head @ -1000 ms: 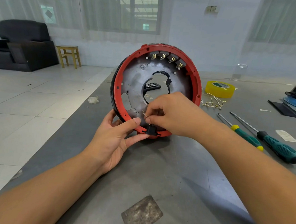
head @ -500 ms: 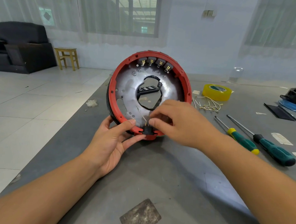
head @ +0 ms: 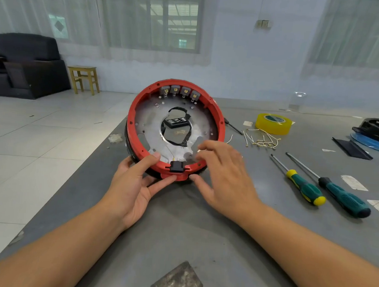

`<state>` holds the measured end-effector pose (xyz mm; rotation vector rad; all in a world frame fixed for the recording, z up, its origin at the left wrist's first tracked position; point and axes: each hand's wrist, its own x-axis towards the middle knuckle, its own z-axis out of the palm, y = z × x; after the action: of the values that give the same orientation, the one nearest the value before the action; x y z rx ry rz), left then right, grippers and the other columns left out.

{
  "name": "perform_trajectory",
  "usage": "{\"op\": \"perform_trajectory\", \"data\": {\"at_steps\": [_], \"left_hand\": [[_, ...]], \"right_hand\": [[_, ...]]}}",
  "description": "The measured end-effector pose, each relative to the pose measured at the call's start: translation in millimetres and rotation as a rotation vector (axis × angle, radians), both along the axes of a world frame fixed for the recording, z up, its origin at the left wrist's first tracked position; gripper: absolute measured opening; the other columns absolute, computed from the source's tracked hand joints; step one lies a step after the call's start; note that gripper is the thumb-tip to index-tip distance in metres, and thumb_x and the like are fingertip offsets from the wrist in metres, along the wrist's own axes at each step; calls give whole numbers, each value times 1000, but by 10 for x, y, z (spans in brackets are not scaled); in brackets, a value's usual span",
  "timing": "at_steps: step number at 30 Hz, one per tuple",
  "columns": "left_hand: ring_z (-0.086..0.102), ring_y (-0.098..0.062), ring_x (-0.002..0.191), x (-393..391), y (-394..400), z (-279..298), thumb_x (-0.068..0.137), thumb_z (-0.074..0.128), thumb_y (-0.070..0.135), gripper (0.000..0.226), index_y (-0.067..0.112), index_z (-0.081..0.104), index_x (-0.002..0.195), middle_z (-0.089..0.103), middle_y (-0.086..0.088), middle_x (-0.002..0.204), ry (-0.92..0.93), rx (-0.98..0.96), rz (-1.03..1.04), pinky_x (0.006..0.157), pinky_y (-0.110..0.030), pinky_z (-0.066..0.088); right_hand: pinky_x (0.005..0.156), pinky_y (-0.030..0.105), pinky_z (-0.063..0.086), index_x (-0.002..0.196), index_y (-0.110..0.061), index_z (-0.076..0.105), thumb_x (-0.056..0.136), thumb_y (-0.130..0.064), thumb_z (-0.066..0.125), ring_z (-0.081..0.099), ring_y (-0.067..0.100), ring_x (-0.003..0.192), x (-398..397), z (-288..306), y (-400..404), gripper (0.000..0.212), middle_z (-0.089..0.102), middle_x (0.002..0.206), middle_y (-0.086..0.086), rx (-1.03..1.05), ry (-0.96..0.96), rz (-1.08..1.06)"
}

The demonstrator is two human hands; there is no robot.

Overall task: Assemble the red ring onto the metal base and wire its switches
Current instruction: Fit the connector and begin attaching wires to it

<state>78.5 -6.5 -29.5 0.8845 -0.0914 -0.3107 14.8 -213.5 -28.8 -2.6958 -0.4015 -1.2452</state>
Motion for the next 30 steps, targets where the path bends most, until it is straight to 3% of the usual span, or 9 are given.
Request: {"op": "perform_trajectory", "data": {"at_steps": [2, 6, 10, 13, 19, 24, 30], "left_hand": [[76, -34, 107, 24, 6, 11, 78, 84, 12, 70, 2, 54, 142, 74, -19, 124, 18, -3, 10, 81, -49, 65], [76, -31, 109, 113, 17, 29, 88, 78, 7, 60, 2, 53, 143, 72, -18, 129, 28, -8, 32, 80, -47, 65], [75, -35, 109, 198, 19, 46, 79, 82, 6, 69, 0, 53, 141, 69, -20, 132, 22, -25, 51, 77, -47, 66], [74, -36, 113, 252, 21, 28, 71, 84, 9, 76, 0, 54, 140, 70, -21, 132, 14, -30, 54, 79, -47, 66], [77, -35, 105, 299, 29, -43, 68, 84, 9, 77, 5, 55, 139, 77, -18, 117, -20, -45, 41, 76, -44, 66], [77, -36, 105, 309, 27, -54, 71, 83, 6, 72, 7, 55, 137, 77, -20, 114, -39, -52, 35, 76, -45, 66], [78, -37, 100, 309, 17, -57, 71, 81, 6, 55, 7, 60, 122, 75, -24, 117, -74, -37, 22, 72, -44, 66]], "right_hand": [[98, 37, 42, 106, -18, 56, 86, -26, 69, 51, 22, 115, -7, -10, -71, 26, 54, 123, -2, 145, 27, -56], [89, 33, 42, 110, -14, 58, 93, -18, 62, 54, 26, 107, 197, -112, -390, 19, 50, 119, 3, 379, 361, -257], [102, 36, 42, 125, -7, 61, 95, -12, 54, 53, 36, 120, 638, -180, -677, 31, 51, 132, 16, 417, 531, -412], [109, 39, 41, 130, -6, 61, 100, -15, 51, 50, 38, 127, 983, -153, -831, 33, 52, 136, 21, 411, 544, -482], [97, 36, 47, 122, -6, 65, 101, -18, 54, 57, 36, 120, 1438, -75, -984, 27, 60, 130, 21, 529, 503, -616], [93, 39, 50, 123, 3, 63, 100, -31, 49, 61, 40, 119, 1611, 35, -944, 44, 64, 128, 26, 689, 472, -764], [91, 40, 53, 121, -6, 68, 94, -16, 57, 63, 37, 119, 1685, 59, -817, 31, 66, 129, 17, 600, 517, -872]]}}
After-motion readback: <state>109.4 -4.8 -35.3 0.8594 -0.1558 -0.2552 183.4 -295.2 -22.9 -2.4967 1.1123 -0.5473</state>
